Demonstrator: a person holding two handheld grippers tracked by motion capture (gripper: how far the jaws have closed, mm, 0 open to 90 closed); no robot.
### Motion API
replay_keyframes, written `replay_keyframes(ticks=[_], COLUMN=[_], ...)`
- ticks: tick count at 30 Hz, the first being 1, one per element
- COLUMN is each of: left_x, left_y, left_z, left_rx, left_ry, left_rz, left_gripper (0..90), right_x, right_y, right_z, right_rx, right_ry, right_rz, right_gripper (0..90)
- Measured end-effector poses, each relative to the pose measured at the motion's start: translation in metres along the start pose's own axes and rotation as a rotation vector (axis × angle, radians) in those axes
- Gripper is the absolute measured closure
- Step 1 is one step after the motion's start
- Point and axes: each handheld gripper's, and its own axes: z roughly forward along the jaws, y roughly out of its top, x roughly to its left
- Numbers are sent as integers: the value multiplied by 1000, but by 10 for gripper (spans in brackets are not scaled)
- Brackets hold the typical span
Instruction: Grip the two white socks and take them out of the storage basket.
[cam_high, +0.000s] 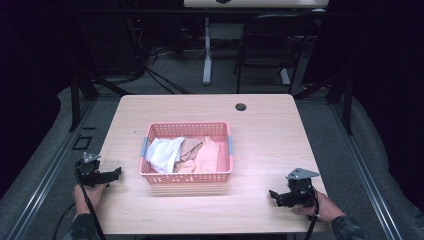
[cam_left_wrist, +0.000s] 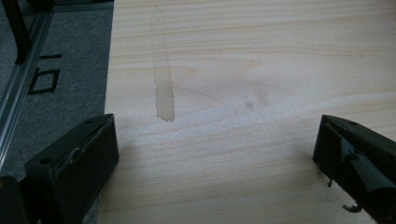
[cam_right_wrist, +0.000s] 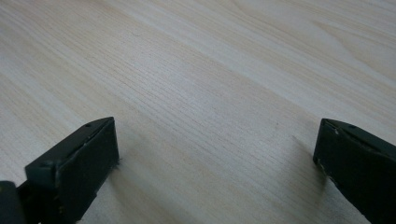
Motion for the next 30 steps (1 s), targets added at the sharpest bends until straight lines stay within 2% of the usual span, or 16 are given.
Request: replay_keyframes(ticks=[14, 16, 17, 20, 22, 23, 26, 28, 30], left_x=[0, 0, -1, -1, 0, 1, 0, -4, -5], left_y=[0, 2, 4, 5, 9, 12, 15, 23, 24], left_z=[0, -1, -1, -1, -2, -4, -8, -14, -16], left_rx=[3, 18, 40, 45, 71, 64, 63, 72, 72], left_ry=[0, 7, 13, 16, 1, -13, -13, -39, -43], left_rz=[6, 0, -2, 1, -17, -53, -55, -55, -53], left_gripper=[4, 3, 3, 9, 4, 3, 2, 2, 2], right_x=[0, 0, 0, 0, 0, 0, 0, 0, 0], right_y=[0, 0, 0, 0, 0, 0, 0, 0, 0], right_z=[0, 0, 0, 0, 0, 0, 0, 0, 0], right_rx=[0, 0, 0, -2, -2, -2, -2, -1, -2], right_ry=[0, 0, 0, 0, 0, 0, 0, 1, 0], right_rz=[0, 1, 0, 0, 0, 0, 1, 2, 1], right_gripper=[0, 0, 0, 0, 0, 0, 0, 0, 0])
